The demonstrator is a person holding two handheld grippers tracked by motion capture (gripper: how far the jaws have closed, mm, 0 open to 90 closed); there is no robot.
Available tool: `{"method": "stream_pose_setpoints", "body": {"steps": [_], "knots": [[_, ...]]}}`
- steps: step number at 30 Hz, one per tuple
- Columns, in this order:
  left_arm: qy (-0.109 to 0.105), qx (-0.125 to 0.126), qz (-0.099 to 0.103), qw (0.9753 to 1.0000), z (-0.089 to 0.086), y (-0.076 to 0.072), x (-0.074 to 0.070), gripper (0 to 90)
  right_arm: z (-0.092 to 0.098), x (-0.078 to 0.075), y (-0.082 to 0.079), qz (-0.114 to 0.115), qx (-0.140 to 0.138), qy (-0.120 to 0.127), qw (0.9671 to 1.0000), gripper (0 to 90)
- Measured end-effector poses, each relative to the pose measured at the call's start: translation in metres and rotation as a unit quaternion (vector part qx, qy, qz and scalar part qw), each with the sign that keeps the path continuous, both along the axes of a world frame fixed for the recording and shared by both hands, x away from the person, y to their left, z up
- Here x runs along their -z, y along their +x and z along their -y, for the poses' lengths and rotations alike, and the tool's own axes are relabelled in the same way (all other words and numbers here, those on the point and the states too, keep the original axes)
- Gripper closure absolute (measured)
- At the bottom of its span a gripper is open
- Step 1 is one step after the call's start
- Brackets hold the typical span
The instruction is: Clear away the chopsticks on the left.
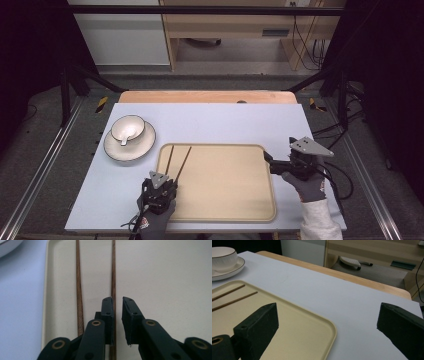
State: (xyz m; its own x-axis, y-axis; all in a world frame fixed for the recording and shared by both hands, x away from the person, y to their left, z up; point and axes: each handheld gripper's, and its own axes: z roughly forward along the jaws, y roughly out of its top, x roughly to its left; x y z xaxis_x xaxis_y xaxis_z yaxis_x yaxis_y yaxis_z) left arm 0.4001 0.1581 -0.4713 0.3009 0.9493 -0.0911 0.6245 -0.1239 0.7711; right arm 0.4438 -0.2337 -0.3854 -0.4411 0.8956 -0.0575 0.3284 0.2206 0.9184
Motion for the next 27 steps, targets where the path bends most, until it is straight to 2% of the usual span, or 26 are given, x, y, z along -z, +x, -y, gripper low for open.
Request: {"method": "stream_pose_setpoints", "body": {"steps": [4, 7, 11, 13, 16, 21, 24, 27], "knots": [[-0.013, 0.011, 0.02, 0.9997, -0.005, 0.002, -0.015, 72.9, 0.002, -0.001, -0.001, 0.002, 0.001, 0.004, 1.0, 3.9], [-0.012, 0.026, 0.041, 0.9987, -0.011, 0.006, -0.029, 66.7, 0.003, -0.003, -0.002, 0.004, 0.0, 0.007, 1.0, 3.8], [-0.011, 0.055, 0.071, 0.9959, -0.023, 0.013, -0.051, 53.7, 0.005, -0.004, -0.003, 0.005, 0.002, 0.012, 0.9999, 3.6], [-0.026, 0.071, 0.076, 0.9943, -0.032, 0.018, -0.062, 47.2, 0.006, -0.005, -0.003, 0.006, 0.002, 0.015, 0.9999, 3.5], [-0.031, 0.086, 0.089, 0.9918, -0.043, 0.022, -0.073, 38.5, 0.008, -0.006, -0.004, 0.009, 0.002, 0.019, 0.9998, 3.4], [-0.032, 0.114, 0.09, 0.9889, -0.065, 0.026, -0.08, 30.4, 0.011, -0.008, -0.005, 0.013, 0.005, 0.023, 0.9996, 3.3], [-0.03, 0.119, 0.091, 0.9882, -0.075, 0.025, -0.079, 27.1, 0.013, -0.009, -0.006, 0.014, 0.007, 0.023, 0.9996, 3.2], [-0.038, 0.123, 0.093, 0.9873, -0.085, 0.025, -0.075, 24.7, 0.014, -0.009, -0.006, 0.013, 0.008, 0.027, 0.9995, 3.3]]}}
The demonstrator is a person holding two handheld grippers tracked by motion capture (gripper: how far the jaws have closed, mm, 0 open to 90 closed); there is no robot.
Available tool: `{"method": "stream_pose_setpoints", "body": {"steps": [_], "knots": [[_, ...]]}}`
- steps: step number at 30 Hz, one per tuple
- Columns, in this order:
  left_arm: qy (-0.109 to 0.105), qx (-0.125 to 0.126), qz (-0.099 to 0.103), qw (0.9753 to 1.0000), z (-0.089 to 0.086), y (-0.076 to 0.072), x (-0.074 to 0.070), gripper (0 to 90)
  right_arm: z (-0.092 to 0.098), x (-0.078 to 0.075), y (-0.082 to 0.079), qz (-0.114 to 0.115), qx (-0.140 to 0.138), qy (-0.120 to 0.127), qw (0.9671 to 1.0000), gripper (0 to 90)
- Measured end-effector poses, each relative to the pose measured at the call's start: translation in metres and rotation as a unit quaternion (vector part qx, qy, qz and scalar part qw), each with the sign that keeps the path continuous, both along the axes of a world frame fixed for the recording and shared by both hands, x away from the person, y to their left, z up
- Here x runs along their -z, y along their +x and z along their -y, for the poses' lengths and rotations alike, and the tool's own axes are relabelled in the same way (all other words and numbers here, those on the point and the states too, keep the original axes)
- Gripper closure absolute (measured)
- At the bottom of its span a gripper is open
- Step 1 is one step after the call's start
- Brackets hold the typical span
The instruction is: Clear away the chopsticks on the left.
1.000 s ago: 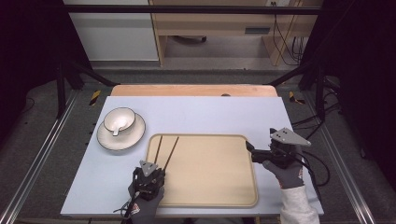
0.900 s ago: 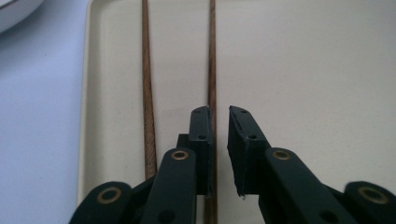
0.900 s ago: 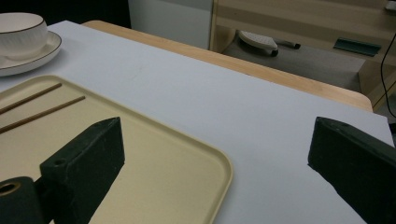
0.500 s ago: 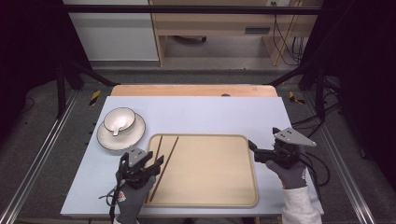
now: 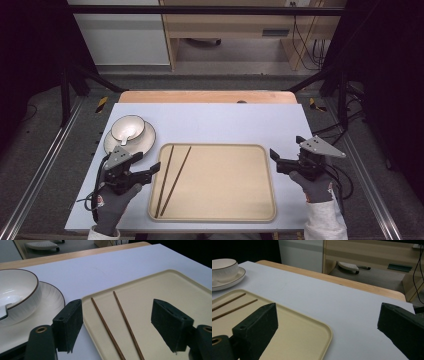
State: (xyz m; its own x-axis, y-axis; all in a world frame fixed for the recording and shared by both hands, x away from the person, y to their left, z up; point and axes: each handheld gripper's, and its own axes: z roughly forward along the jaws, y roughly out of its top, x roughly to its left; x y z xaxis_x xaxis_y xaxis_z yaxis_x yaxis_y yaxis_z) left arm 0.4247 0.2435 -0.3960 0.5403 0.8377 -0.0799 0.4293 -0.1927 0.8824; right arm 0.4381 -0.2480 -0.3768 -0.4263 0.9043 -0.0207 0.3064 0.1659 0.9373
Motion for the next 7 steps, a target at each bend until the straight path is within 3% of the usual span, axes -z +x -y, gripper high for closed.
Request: {"method": "stream_pose_setpoints", "body": {"steps": [4, 7], "knots": [[0.008, -0.008, 0.001, 0.9999, -0.009, 0.001, 0.008, 23.0, 0.001, 0.002, 0.0, -0.004, 0.001, 0.0, 1.0, 3.3], [0.002, -0.017, -0.006, 0.9998, -0.016, 0.002, 0.014, 22.7, 0.001, 0.002, 0.001, -0.004, 0.0, -0.002, 1.0, 3.3]]}}
